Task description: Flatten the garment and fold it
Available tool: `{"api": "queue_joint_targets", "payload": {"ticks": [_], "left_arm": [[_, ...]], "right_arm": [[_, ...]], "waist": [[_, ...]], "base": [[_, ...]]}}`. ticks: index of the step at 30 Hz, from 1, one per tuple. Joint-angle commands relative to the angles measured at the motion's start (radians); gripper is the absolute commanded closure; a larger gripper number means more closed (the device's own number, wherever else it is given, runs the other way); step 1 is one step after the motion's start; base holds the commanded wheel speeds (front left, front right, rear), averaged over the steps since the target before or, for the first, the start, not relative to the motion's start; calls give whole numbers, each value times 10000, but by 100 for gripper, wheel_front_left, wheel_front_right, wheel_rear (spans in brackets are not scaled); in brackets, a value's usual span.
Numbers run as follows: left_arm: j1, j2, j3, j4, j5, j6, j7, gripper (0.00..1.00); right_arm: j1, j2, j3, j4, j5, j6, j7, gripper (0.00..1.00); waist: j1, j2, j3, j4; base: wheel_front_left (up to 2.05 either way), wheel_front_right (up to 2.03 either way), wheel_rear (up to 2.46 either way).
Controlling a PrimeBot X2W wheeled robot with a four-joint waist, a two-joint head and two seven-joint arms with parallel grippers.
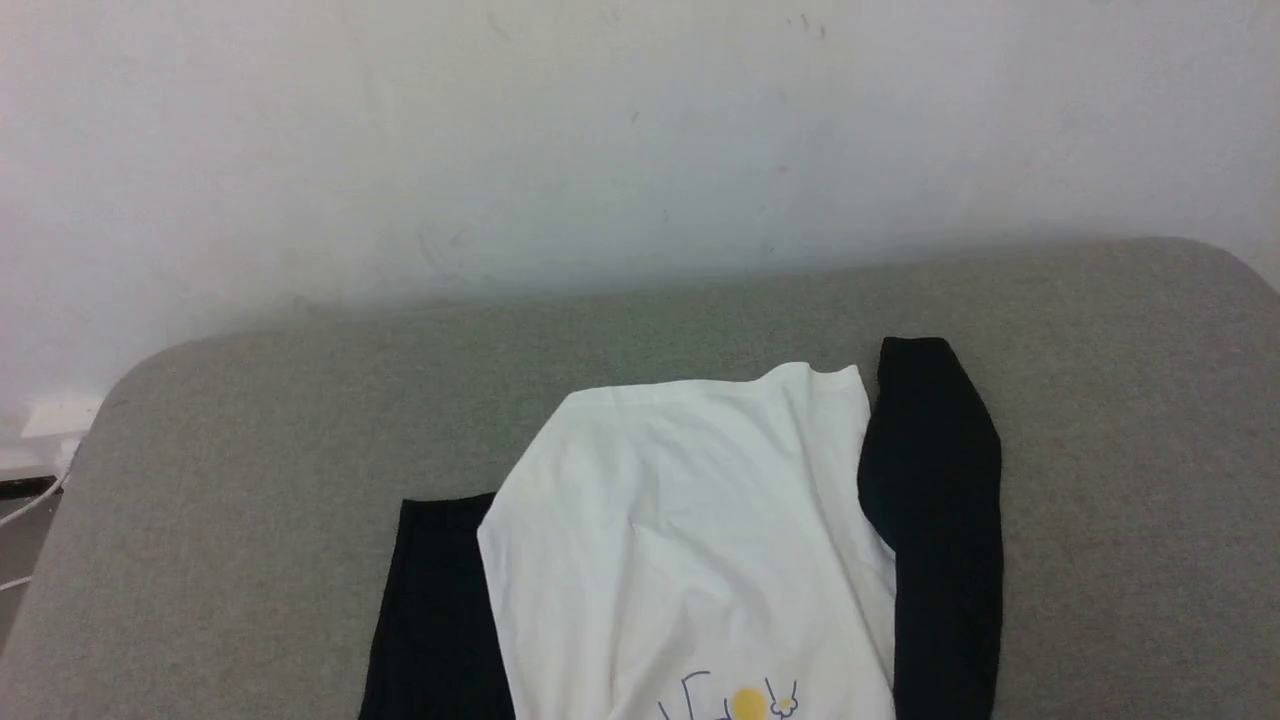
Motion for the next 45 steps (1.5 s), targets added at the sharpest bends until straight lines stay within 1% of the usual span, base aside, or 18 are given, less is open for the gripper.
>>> {"api": "queue_joint_targets", "payload": {"ticks": [1, 4, 8, 10, 12, 16, 20, 25, 30, 33, 35, 37, 38, 39, 40, 43, 45], "left_arm": [[-214, -38, 172, -225, 16, -33, -304, 0], [-374, 34, 543, -803, 122, 94, -879, 0], [-999, 364, 1183, -1336, 585, 579, -1465, 0], [-1479, 555, 1437, -1314, 787, 751, -1567, 0], [-2020, 701, 1667, -1150, 858, 832, -1569, 0], [-3286, 961, 1874, -367, 814, 737, -1127, 0], [-4756, 1179, 1740, 643, 663, 422, -71, 0], [-6175, 1600, 1365, 2185, 409, 170, 2221, 0], [-6940, 2083, 989, 3246, 366, 193, 4302, 0], [-7199, 2238, 710, 3717, 436, 221, 5218, 0], [-7267, 2224, 494, 4010, 440, 225, 5823, 0], [-7281, 2177, 428, 4126, 412, 236, 6032, 0], [-7289, 2123, 363, 4224, 385, 200, 6164, 8], [-7264, 2027, 311, 4309, 301, 99, 6266, 63], [-7215, 1940, 261, 4408, 205, -20, 6369, 100], [-7068, 1764, 162, 4675, 83, -177, 6408, 100], [-7046, 1790, 256, 4777, 131, -128, 5957, 100]], "right_arm": [[-164, 32, -69, -367, 6, -21, -533, 0], [-293, 129, -398, -1023, -244, -21, -1552, 0], [-656, 410, -895, -1731, -723, -21, -2599, 0], [-866, 508, -1011, -1936, -926, -21, -2771, 0], [-1074, 592, -1101, -2127, -1043, -21, -2793, 0], [-1525, 690, -1183, -2373, -1142, -21, -2672, 0], [-1926, 737, -1154, -2426, -1173, -21, -2597, 0], [-2313, 779, -1022, -2295, -1099, -21, -2563, 0], [-2547, 809, -898, -2090, -956, -21, -2595, 0], [-2613, 829, -858, -2003, -845, -21, -2612, 0], [-2657, 838, -827, -1949, -806, -21, -2614, 0], [-2682, 842, -811, -1928, -789, -21, -2630, 0], [-2701, 846, -807, -1899, -771, -21, -2640, 0], [-2715, 850, -810, -1867, -748, -21, -2649, 0], [-2726, 855, -807, -1835, -721, -21, -2659, 0], [-2694, 864, -860, -1738, -695, -21, -2645, 0], [-2623, 872, -950, -1693, -684, -21, -2617, 0]], "waist": [[0, 0, -50, 0], [0, 0, -105, -48], [0, 0, 19, -130], [0, 0, 153, -205], [0, 0, 342, -285], [0, 0, 931, -444], [0, 0, 1532, -586], [0, 0, 2074, -817], [0, 0, 2371, -1010], [0, 0, 2461, -1060], [0, 0, 2505, -1098], [0, 0, 2517, -1113], [0, 0, 2520, -1123], [0, 0, 2511, -1135], [0, 0, 2482, -1149], [0, 0, 2296, -1124], [0, 0, 2102, -1071]], "base": [[0, 0, 0], [0, 0, 0], [0, 0, 0], [0, 0, 0], [0, 0, 0], [0, 0, 0], [0, 0, 0], [0, 0, 0], [0, 0, 0], [0, 0, 0], [0, 0, 0], [0, 0, 0], [0, 0, 0], [0, 0, 0], [0, 0, 0], [0, 0, 0], [0, 0, 0]]}}
